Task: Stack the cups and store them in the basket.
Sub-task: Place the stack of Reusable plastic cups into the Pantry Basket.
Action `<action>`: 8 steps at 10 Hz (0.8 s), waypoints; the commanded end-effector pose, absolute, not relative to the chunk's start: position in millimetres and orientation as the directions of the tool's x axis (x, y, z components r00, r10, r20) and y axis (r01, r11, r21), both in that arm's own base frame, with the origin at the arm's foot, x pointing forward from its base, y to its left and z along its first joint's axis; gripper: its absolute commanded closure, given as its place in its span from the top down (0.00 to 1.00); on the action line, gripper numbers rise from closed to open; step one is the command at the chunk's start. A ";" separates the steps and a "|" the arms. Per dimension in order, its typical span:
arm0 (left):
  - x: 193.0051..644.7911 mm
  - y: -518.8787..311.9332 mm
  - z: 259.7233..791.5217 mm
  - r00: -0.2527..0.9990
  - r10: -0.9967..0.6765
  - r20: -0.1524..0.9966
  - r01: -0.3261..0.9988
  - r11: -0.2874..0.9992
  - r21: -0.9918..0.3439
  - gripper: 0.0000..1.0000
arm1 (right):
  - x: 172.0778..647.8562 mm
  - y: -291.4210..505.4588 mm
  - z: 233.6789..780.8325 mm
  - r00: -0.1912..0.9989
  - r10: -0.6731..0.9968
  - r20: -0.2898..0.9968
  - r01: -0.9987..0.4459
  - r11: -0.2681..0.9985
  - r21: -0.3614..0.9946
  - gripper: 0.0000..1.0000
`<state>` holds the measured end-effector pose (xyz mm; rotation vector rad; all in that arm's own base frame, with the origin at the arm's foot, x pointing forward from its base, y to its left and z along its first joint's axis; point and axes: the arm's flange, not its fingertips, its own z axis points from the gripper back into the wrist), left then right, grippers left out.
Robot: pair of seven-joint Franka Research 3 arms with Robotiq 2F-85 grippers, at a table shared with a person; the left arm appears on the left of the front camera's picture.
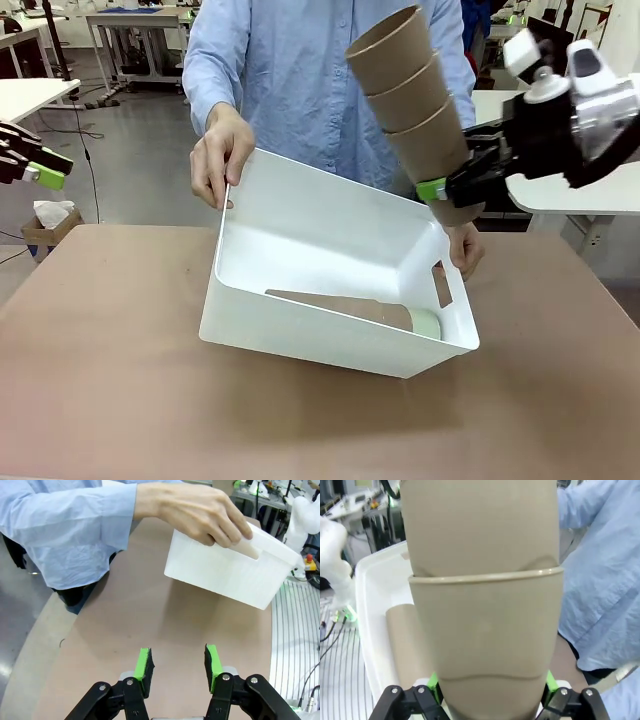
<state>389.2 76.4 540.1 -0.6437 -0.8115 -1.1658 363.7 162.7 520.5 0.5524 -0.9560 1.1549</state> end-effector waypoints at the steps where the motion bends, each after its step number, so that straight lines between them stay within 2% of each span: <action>1: 389.1 75.6 543.5 0.177 -0.523 0.834 0.959 0.280 -0.028 0.56 | 377.0 184.8 520.4 0.149 0.580 0.801 -0.923 0.372 -0.098 0.84; 8: 389.1 75.6 543.5 0.177 -0.523 0.834 0.959 0.280 -0.028 0.56 | 382.8 234.9 470.0 0.166 0.729 0.664 -0.911 0.371 -0.181 0.84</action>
